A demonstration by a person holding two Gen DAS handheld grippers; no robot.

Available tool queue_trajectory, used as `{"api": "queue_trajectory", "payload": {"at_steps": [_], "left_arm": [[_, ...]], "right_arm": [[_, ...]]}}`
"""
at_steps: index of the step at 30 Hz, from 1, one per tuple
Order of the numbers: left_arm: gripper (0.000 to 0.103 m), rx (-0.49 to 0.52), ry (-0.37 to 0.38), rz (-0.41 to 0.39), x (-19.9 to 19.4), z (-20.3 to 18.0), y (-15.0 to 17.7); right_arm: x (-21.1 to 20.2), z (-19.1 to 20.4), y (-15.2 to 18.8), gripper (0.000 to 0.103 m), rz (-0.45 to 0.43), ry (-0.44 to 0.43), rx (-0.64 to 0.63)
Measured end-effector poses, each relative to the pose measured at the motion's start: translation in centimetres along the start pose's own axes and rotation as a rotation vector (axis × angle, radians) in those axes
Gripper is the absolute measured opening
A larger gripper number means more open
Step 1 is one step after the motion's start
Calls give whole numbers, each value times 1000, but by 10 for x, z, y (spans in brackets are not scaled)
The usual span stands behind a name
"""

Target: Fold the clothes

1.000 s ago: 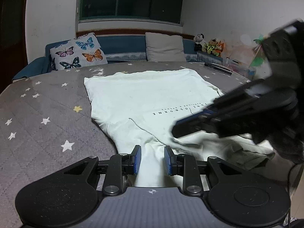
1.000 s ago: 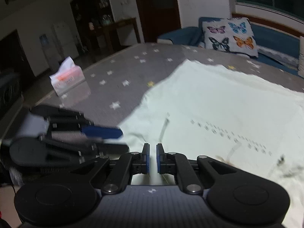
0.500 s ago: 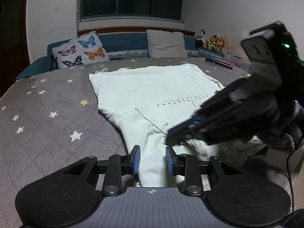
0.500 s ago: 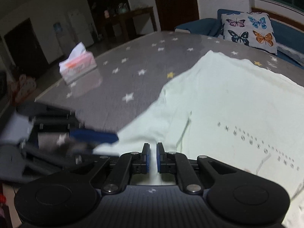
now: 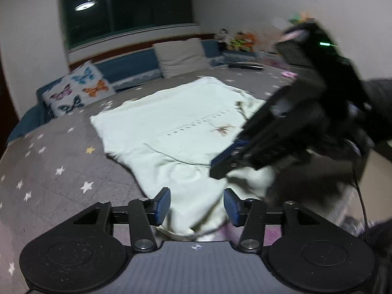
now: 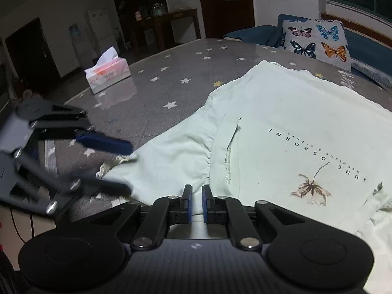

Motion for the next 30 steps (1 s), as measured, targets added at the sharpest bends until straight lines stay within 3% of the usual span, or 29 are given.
{"api": "queue_trajectory", "payload": {"at_steps": [8,10,13,19,23,25,30], "left_arm": [[58,152,16,16,8,-33,9],[58,174,5,10,13,-37,9],[57,193,6,8,23,-40,9],[22,190,21,-6,32,-43,6],[15,157,11,-36,29,-37,-5],[14,133,7,-48,28,-32,-13],[13,86,-6,-64,30,-20,-30]], "right_arm": [[-13,2,4,17,-9,5,-16],[-23,0,6,27,-13,26,-29],[-39,-8,13,32,-17,66,-27],[-78,-32,36,41,-25,183,-14],[-102,-40,55,46,-28,269,-48],[-112,-41,64,54,-18,312,-88],[-123,-42,80,59,19,386,-182]]}}
Point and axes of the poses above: each gripper's, at about its wrist camera, not at the fingertips, and x roughly the way its jaws point, z to its left, y to its underside, the point moved 9 cm from there along x, roughly the way its jaws point, and after that the axes turned 4 degrees about x, right-handed, at the moved point
